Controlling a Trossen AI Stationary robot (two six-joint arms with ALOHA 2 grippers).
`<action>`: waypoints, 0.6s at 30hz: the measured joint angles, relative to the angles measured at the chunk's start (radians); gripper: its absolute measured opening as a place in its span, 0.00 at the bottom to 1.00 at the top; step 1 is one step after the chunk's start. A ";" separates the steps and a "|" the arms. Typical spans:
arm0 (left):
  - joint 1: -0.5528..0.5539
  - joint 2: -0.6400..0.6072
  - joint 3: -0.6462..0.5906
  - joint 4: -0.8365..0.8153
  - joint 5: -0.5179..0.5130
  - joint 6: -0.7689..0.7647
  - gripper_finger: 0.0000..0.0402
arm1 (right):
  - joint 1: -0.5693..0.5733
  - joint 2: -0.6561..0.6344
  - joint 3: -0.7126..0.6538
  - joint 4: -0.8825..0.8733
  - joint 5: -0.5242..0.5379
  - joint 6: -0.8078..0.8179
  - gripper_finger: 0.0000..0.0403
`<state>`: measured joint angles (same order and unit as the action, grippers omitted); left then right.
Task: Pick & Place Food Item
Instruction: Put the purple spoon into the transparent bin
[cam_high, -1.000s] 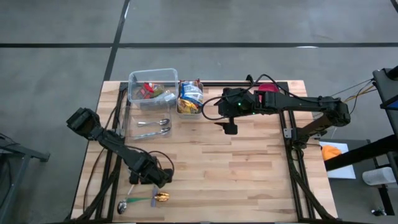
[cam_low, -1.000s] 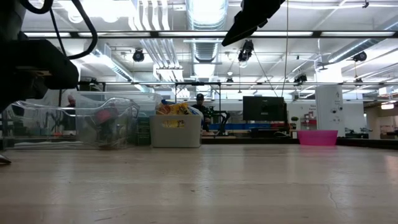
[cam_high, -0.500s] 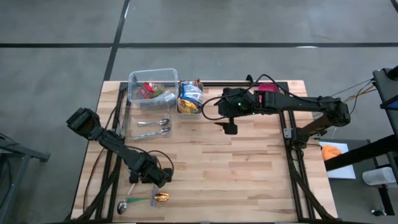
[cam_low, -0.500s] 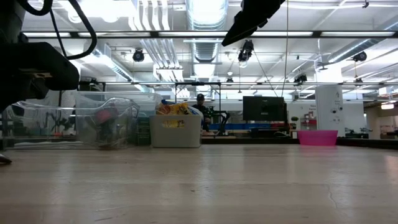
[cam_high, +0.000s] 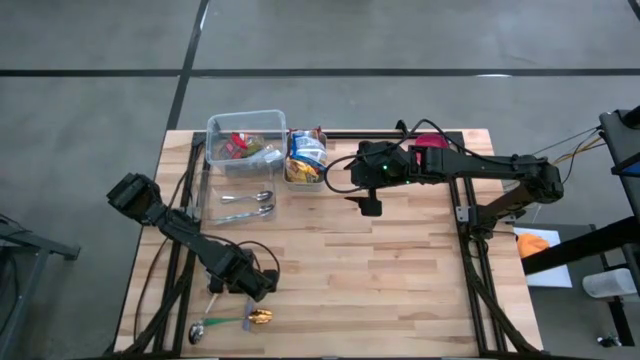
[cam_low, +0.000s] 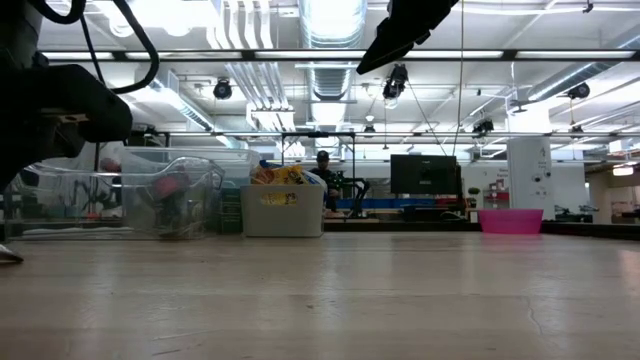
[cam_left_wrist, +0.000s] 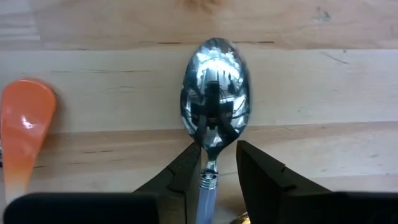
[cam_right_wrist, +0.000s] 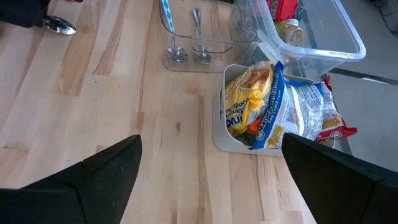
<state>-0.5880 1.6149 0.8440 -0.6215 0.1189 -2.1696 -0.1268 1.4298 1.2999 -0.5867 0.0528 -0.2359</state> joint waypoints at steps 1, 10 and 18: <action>0.000 0.000 0.000 0.001 0.000 0.000 0.25 | 0.000 0.000 0.000 0.000 0.000 0.000 0.95; -0.023 0.032 0.000 0.026 0.004 -0.003 0.25 | 0.000 0.000 0.000 0.000 0.000 0.000 0.95; -0.022 0.032 0.001 0.019 -0.014 0.024 0.24 | 0.000 0.000 0.000 0.000 0.000 0.000 0.95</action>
<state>-0.6104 1.6466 0.8448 -0.6029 0.1052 -2.1456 -0.1268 1.4297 1.2997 -0.5865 0.0528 -0.2362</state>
